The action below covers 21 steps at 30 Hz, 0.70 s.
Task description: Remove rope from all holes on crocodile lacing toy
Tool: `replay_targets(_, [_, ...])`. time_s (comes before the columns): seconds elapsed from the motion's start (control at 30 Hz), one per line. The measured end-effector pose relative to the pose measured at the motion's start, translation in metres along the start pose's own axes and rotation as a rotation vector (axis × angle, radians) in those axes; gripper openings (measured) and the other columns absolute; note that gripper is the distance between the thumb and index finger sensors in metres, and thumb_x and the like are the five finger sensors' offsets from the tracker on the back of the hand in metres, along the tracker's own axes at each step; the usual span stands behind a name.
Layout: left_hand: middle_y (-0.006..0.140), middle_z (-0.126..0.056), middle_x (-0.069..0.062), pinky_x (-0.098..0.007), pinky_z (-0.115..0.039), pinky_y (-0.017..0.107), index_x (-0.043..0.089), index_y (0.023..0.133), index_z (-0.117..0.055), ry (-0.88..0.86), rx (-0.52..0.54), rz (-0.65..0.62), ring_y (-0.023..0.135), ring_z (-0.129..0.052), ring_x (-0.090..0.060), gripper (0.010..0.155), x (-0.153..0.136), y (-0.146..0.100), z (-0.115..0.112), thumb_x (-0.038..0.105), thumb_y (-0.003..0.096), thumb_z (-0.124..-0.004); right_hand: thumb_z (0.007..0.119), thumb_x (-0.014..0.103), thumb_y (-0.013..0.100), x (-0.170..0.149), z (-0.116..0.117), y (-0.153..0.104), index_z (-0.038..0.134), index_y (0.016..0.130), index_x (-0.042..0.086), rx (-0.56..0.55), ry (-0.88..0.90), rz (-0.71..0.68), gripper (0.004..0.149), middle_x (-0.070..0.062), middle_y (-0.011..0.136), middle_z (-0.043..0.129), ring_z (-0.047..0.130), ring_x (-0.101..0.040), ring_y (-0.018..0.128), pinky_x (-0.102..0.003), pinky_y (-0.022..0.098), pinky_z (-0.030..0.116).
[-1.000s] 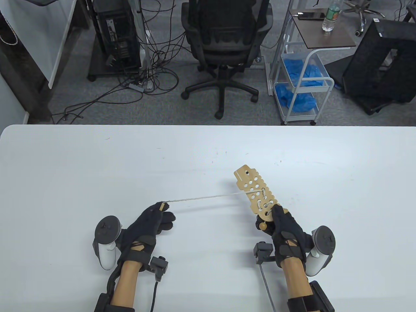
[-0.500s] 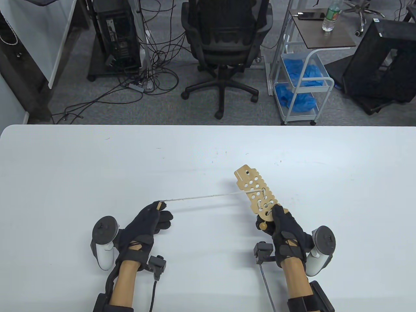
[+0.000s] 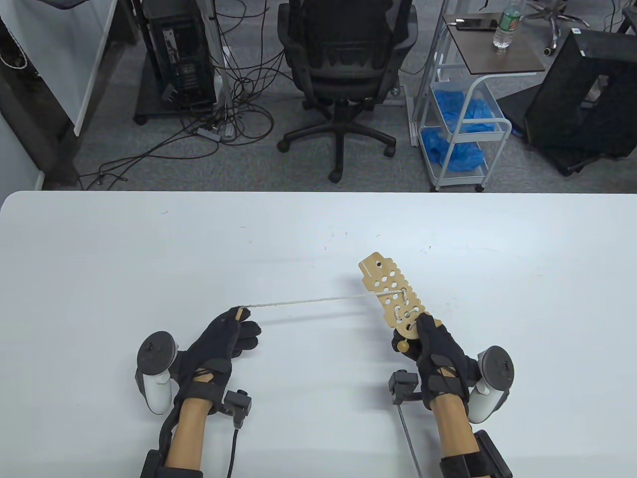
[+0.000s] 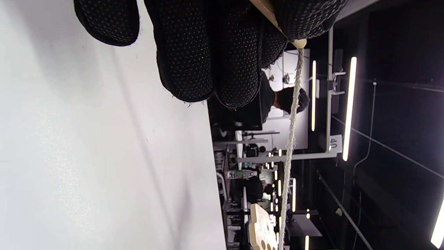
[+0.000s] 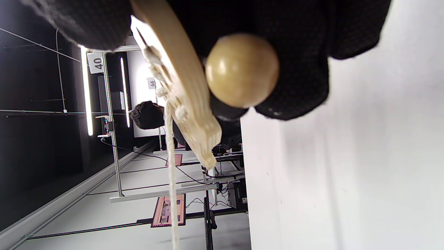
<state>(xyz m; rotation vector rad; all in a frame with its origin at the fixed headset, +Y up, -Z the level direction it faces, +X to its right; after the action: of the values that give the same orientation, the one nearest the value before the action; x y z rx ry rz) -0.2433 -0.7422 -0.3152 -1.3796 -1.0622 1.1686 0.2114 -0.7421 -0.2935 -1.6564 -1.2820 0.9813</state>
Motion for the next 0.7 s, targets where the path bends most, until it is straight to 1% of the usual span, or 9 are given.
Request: replay_targets(0.7, [0.088, -0.097, 0.002, -0.061, -0.069, 0.068, 0.028, 0.105, -0.072, -0.02, 0.018, 0.002, 0.076, -0.096, -0.022, 0.051, -0.0001, -0.0012, 0.007, 0.044, 0.0559, -0.067, 0.079, 0.041, 0.045, 0.0007, 0.0006, -0.0007, 0.084, 0.075, 0.001, 0.0, 0.0, 0.0, 0.051, -0.026, 0.06, 0.097, 0.098, -0.045, 0.048, -0.066, 0.047, 0.07])
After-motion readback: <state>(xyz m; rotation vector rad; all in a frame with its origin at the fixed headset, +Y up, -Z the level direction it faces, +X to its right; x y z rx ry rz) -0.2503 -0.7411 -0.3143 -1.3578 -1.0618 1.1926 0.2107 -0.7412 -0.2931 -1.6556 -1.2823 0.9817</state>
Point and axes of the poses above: the tracker on the back of each hand, its own x axis roughly to the thumb side, its own y axis roughly from the wrist to the fingertips, z = x × y, the point moved 5 cm from there along y, roughly from the wrist to the fingertips
